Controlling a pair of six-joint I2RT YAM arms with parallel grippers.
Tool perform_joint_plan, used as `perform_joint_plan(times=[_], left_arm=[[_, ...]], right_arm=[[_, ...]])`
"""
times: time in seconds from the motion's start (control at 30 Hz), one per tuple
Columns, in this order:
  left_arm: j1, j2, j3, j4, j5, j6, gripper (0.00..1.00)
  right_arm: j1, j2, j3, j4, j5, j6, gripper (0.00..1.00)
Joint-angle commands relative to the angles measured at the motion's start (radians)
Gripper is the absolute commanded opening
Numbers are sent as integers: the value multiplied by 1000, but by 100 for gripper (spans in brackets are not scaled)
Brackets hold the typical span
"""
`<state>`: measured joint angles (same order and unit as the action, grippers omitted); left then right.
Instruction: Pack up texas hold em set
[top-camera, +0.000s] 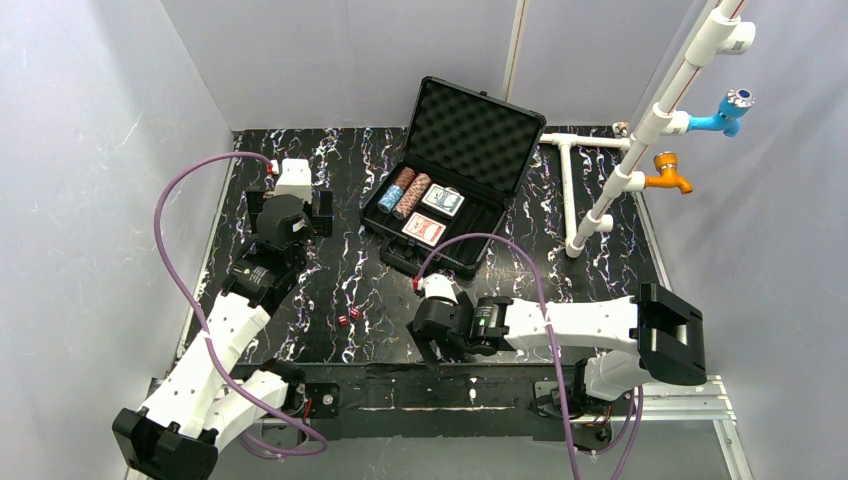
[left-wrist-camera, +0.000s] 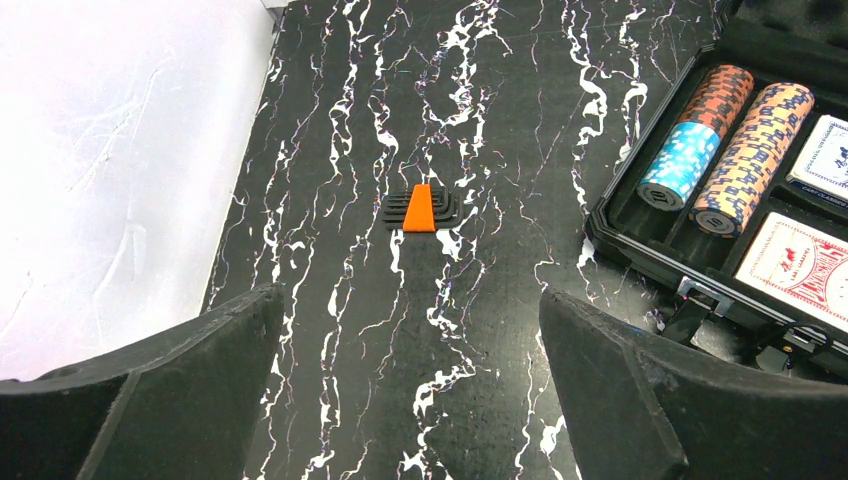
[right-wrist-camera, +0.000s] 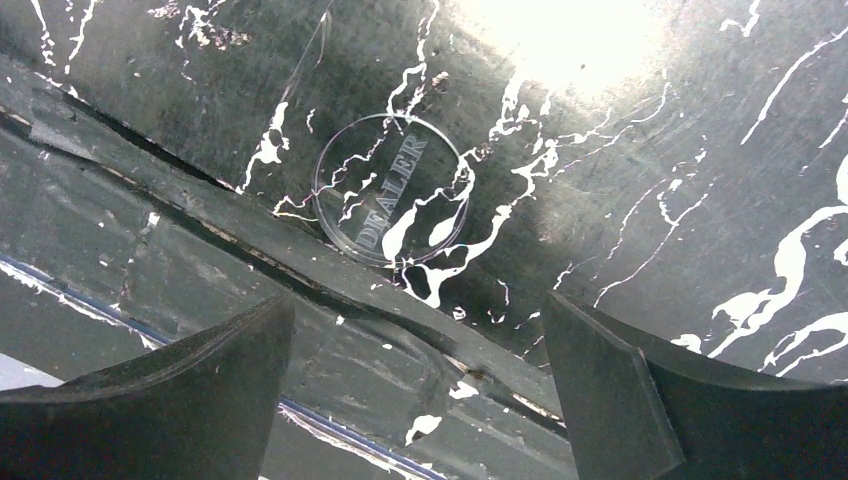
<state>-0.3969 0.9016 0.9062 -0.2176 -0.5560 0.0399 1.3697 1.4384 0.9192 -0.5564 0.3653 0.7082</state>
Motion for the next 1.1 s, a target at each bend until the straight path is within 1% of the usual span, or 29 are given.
perform_joint_plan(times=[0.0,0.27,0.43,1.07], left_arm=[[-3,-7,25,0,-2,-14,99],[-3,-13,23,0,-5,-14,99],[-4,-10,25,-3,-8,-11,99],[-4,-9,23,0,-19,-2,99]], right_arm=[[25,-38,-20,29,18,31,100],[64,-51,-70,45,12,43,100],[77,-57,-98,90,-3,38,100],[115,23,-144,139,1,39,100]])
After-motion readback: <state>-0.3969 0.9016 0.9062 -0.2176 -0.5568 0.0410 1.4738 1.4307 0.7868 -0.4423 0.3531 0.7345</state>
